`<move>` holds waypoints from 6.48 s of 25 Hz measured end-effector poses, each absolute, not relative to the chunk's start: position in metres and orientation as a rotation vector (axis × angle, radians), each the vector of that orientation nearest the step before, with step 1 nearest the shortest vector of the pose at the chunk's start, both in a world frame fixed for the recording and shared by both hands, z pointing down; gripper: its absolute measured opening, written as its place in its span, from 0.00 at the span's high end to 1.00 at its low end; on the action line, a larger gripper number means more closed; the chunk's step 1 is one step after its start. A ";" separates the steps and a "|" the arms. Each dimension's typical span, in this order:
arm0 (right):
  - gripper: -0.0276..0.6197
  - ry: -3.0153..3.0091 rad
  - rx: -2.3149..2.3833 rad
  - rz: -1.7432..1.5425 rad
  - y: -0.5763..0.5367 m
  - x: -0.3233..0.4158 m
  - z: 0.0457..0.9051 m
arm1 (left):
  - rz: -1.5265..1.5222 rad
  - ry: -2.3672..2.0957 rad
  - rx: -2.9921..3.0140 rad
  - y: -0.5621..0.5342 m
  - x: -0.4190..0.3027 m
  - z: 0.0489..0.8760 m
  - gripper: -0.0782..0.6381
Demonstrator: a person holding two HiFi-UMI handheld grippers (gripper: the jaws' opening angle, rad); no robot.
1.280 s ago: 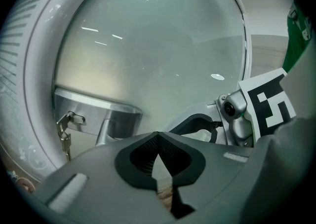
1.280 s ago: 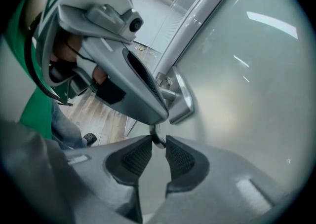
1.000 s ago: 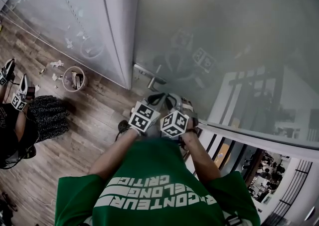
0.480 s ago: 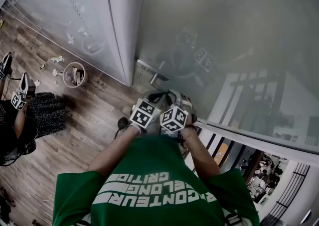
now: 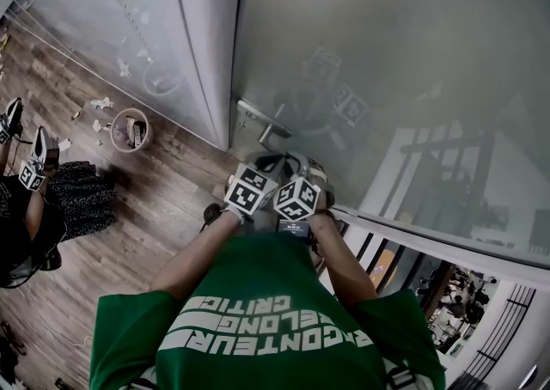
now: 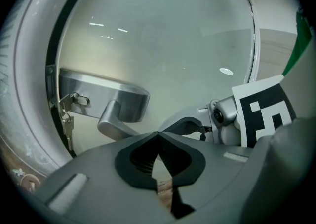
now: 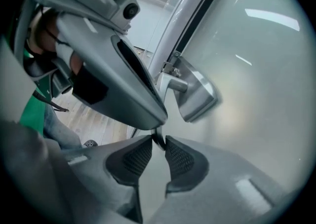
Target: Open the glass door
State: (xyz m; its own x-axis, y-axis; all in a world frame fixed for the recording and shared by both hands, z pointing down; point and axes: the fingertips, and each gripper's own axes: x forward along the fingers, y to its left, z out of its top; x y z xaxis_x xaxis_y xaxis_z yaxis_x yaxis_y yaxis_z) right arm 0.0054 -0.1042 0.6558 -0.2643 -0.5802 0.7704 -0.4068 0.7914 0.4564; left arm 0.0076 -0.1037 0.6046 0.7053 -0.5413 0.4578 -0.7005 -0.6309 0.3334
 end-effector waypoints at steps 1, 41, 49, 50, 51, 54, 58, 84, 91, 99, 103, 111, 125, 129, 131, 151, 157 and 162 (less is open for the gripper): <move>0.85 -1.898 0.753 -0.200 -0.105 0.006 0.656 | 0.437 -0.952 2.420 -0.105 0.008 0.605 0.87; 0.80 -2.001 0.726 -0.219 -0.145 0.005 0.639 | 0.444 -1.064 2.422 -0.146 -0.010 0.604 0.87; 0.80 -1.998 0.757 -0.181 -0.179 0.015 0.638 | 0.452 -1.055 2.413 -0.166 0.009 0.599 0.87; 0.80 -1.998 0.761 -0.180 -0.181 0.016 0.638 | 0.452 -1.058 2.414 -0.166 0.010 0.597 0.87; 0.80 -1.999 0.767 -0.176 -0.183 0.016 0.636 | 0.452 -1.066 2.415 -0.166 0.010 0.595 0.87; 0.80 -2.005 0.786 -0.147 -0.203 0.019 0.643 | 0.454 -1.102 2.405 -0.184 0.010 0.604 0.87; 0.80 -2.023 0.800 -0.113 -0.229 0.016 0.659 | 0.445 -1.138 2.373 -0.203 0.006 0.620 0.87; 0.82 -2.011 0.899 0.026 -0.338 0.060 0.680 | 0.352 -1.108 2.360 -0.263 0.034 0.630 0.87; 0.82 -1.994 0.956 0.075 -0.368 0.086 0.688 | 0.350 -1.069 2.383 -0.292 0.053 0.636 0.87; 0.82 -1.966 1.020 0.121 -0.409 0.116 0.690 | 0.376 -1.018 2.393 -0.326 0.069 0.639 0.87; 0.82 -1.951 1.060 0.139 -0.422 0.129 0.691 | 0.384 -1.000 2.404 -0.338 0.073 0.640 0.87; 0.82 -1.924 1.129 0.167 -0.451 0.161 0.694 | 0.380 -0.968 2.426 -0.370 0.091 0.642 0.87; 0.82 -1.853 1.240 0.222 -0.498 0.221 0.703 | 0.412 -0.874 2.461 -0.412 0.112 0.646 0.87; 0.82 -1.820 1.266 0.235 -0.504 0.235 0.706 | 0.405 -0.860 2.471 -0.420 0.109 0.646 0.87; 0.82 -1.807 1.278 0.240 -0.508 0.242 0.708 | 0.402 -0.856 2.472 -0.425 0.107 0.647 0.87; 0.82 -1.701 1.410 0.281 -0.555 0.352 0.697 | 0.382 -0.875 2.456 -0.485 0.121 0.635 0.87; 0.82 -1.675 1.455 0.301 -0.571 0.379 0.696 | 0.405 -0.847 2.470 -0.499 0.153 0.631 0.87; 0.82 -1.658 1.497 0.333 -0.580 0.400 0.694 | 0.393 -0.829 2.478 -0.512 0.187 0.622 0.87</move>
